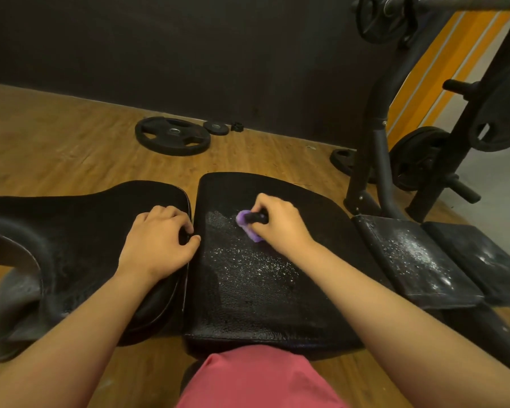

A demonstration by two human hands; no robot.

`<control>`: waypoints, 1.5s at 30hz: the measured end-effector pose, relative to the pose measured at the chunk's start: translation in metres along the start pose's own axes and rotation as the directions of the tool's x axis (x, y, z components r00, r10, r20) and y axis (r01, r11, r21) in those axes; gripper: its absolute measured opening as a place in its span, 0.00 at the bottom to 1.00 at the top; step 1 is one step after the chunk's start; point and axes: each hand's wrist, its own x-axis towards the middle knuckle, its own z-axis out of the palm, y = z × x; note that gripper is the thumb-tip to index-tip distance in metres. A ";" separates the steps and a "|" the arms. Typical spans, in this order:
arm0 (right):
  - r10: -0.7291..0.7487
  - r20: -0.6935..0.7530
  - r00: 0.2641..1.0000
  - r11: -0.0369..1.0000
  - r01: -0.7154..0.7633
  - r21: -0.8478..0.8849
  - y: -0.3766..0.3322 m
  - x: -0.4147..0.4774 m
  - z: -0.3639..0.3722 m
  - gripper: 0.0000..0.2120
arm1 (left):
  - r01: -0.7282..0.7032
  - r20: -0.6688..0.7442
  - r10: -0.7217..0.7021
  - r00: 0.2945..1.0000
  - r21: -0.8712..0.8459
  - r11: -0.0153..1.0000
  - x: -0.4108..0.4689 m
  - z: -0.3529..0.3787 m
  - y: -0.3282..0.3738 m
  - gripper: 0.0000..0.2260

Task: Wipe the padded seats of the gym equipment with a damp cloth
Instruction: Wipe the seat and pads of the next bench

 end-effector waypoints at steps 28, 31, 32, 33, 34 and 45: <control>0.070 0.132 0.989 0.982 -0.045 -0.182 0.014 0.059 -0.016 0.06 | -0.008 0.022 0.009 1.000 -0.013 1.000 -0.012 0.006 0.003 0.16; 0.077 0.075 0.994 0.982 -0.063 -0.176 -0.003 0.072 0.003 0.04 | -0.003 0.014 0.004 1.000 -0.029 1.000 -0.011 0.005 0.002 0.15; 0.047 0.076 0.996 0.988 -0.035 -0.151 -0.014 0.073 0.011 0.04 | -0.006 0.017 0.007 1.000 -0.032 0.999 -0.011 0.004 0.002 0.16; 0.005 0.093 0.996 0.992 0.006 -0.124 -0.026 0.073 0.020 0.05 | -0.010 0.023 0.011 1.000 -0.036 0.999 -0.011 0.003 0.002 0.16; -0.040 0.123 0.992 0.994 0.052 -0.097 -0.038 0.071 0.026 0.06 | -0.013 0.031 0.014 0.999 -0.037 0.999 -0.011 0.003 0.003 0.16; -0.110 0.261 0.959 0.992 0.122 -0.030 -0.018 0.053 0.004 0.07 | 0.062 -0.075 -0.068 0.995 -0.080 0.995 -0.018 -0.002 0.007 0.10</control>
